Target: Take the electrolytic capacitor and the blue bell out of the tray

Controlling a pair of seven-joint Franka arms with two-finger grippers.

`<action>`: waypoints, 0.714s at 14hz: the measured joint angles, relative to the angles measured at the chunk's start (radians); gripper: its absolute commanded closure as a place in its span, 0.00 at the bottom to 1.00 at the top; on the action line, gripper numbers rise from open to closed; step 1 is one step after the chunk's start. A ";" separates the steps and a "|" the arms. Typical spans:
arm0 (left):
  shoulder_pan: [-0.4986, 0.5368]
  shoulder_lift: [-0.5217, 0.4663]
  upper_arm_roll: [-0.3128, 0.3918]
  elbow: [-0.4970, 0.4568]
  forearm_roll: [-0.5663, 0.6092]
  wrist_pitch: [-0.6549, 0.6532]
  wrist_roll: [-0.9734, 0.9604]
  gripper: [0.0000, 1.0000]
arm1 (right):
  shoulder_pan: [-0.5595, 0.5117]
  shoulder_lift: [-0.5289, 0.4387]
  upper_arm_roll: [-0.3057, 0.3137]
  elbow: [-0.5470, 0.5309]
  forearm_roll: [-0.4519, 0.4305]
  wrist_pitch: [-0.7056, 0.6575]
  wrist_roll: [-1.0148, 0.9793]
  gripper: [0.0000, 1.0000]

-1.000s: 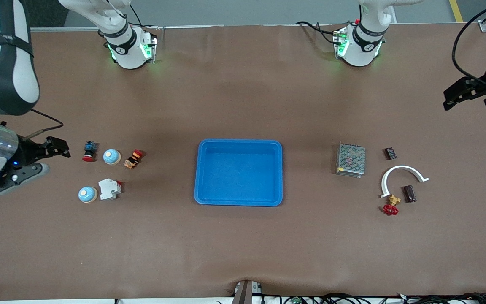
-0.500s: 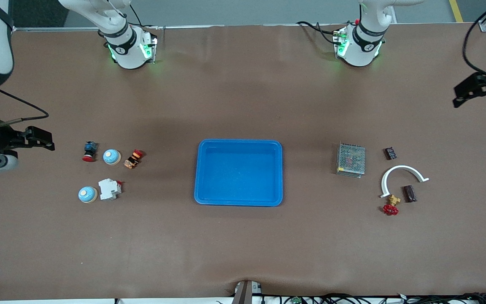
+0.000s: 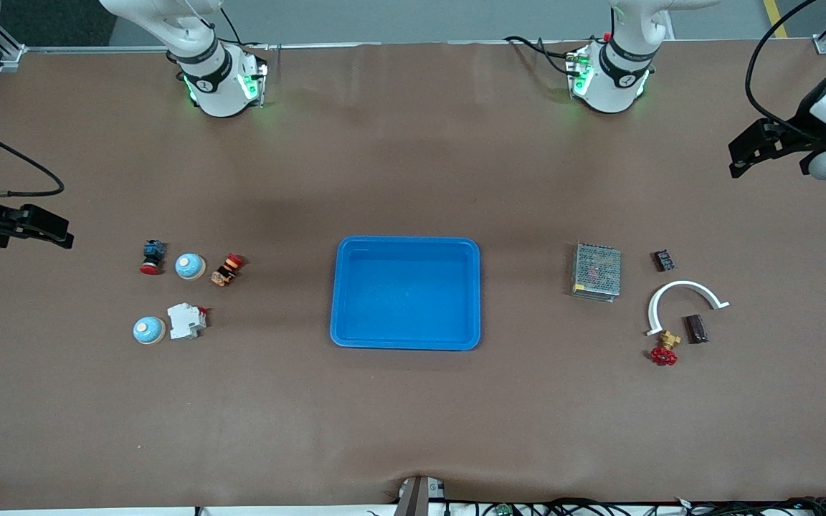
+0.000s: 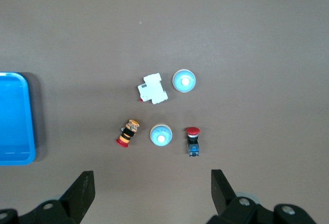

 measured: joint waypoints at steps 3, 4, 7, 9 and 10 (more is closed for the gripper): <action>0.001 0.000 -0.003 0.008 0.000 -0.002 0.002 0.00 | -0.027 -0.003 -0.002 -0.025 0.000 0.019 -0.066 0.00; 0.001 -0.001 -0.005 0.012 0.000 -0.012 0.002 0.00 | -0.033 -0.013 -0.003 -0.040 0.000 0.033 -0.077 0.00; 0.001 -0.002 -0.009 0.029 0.000 -0.047 0.002 0.00 | -0.035 -0.109 -0.002 -0.185 0.001 0.145 -0.071 0.00; 0.001 -0.002 -0.009 0.032 -0.005 -0.072 0.003 0.00 | -0.035 -0.187 0.001 -0.296 0.001 0.197 -0.067 0.00; 0.002 -0.002 -0.008 0.032 -0.018 -0.079 0.007 0.00 | -0.035 -0.210 0.002 -0.318 0.001 0.195 -0.066 0.00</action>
